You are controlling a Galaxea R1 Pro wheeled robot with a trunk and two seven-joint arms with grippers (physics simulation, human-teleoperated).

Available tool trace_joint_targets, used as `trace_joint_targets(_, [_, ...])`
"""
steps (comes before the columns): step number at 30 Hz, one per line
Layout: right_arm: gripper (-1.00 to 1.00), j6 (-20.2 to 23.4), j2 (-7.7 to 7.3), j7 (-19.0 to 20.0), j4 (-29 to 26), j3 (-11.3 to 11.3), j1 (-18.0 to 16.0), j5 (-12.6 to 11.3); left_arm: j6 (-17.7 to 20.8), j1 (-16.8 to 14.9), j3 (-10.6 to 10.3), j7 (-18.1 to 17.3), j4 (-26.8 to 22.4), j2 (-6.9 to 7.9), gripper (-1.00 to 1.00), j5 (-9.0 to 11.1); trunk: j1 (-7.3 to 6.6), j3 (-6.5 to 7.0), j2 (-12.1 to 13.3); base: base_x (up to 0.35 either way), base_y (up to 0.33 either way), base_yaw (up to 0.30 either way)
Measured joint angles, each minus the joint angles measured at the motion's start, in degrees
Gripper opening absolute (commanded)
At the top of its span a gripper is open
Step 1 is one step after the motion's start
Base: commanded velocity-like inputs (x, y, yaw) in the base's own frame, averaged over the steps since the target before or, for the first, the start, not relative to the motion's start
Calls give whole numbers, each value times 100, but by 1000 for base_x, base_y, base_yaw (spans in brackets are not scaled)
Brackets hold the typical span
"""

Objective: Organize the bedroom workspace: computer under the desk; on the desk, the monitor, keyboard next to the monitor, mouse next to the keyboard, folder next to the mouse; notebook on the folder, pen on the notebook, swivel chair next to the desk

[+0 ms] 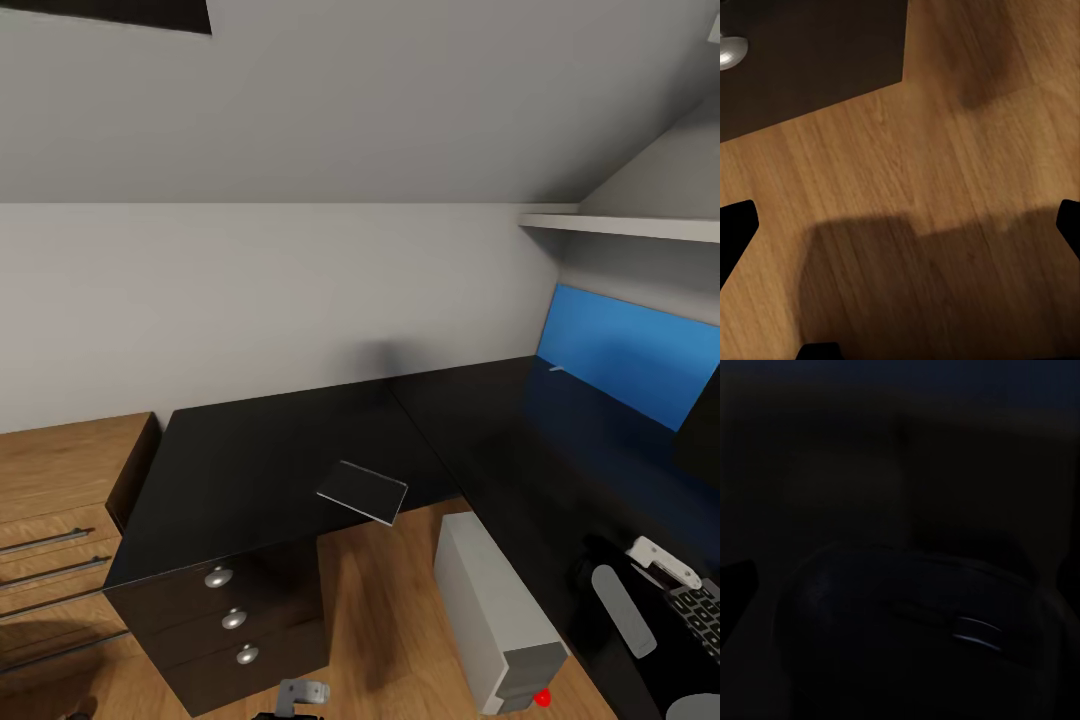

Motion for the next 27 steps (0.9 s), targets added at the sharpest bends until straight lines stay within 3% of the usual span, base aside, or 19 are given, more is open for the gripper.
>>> trace_joint_targets(3, [100,0,0,3,-5,0,2,0,-3,0,0,0,-1,-1,100,-2,0,0,0,0,0,0])
trace_joint_targets(10, [100,-6,7,3,-6,0,5,134,-3,0,0,0,1,-1,100,-2,-153,125,279,0,0,0])
trace_joint_targets(27, [100,-9,9,3,-9,0,2,159,2,0,-5,6,-1,-9,100,-1,-527,431,961,0,0,0])
